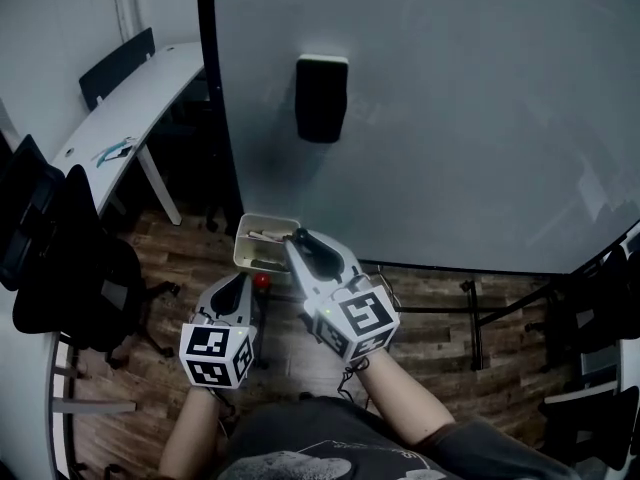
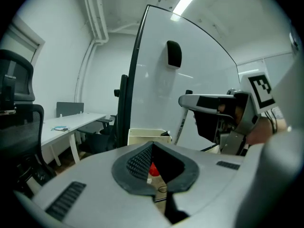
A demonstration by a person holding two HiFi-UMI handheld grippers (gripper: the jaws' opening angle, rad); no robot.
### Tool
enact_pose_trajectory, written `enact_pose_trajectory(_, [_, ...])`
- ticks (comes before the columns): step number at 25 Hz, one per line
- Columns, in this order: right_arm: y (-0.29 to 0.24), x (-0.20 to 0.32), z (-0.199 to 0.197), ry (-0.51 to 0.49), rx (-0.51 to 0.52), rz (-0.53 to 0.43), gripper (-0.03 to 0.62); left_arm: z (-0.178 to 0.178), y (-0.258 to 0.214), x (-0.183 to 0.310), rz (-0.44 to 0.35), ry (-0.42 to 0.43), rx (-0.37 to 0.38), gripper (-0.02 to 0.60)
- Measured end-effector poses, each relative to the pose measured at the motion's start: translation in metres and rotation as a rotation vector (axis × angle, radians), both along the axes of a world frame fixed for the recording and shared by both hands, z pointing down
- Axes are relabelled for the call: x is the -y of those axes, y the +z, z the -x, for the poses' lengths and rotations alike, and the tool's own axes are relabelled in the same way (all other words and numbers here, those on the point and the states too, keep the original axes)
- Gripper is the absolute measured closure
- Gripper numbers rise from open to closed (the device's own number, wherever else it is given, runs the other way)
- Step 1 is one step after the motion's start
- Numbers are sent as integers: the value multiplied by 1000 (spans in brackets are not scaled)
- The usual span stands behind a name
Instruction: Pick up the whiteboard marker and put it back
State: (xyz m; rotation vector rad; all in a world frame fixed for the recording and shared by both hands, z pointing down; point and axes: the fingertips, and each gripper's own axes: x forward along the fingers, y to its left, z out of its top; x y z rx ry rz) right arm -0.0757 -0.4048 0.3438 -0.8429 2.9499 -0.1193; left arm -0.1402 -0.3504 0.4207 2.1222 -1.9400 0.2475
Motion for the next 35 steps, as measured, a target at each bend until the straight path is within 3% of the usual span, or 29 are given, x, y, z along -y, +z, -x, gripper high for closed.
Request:
enact_pose_trajectory(14, [67, -4, 33, -58, -129, -3, 508, 20, 16, 2, 37, -41, -15, 568])
enact_pose_trajectory(31, [88, -21, -1, 123, -116, 76, 494, 18, 28, -32, 59, 43, -30, 568])
enact_pose_trajectory(35, [74, -31, -8, 183, -96, 47, 488, 19, 27, -46, 59, 71, -33, 568])
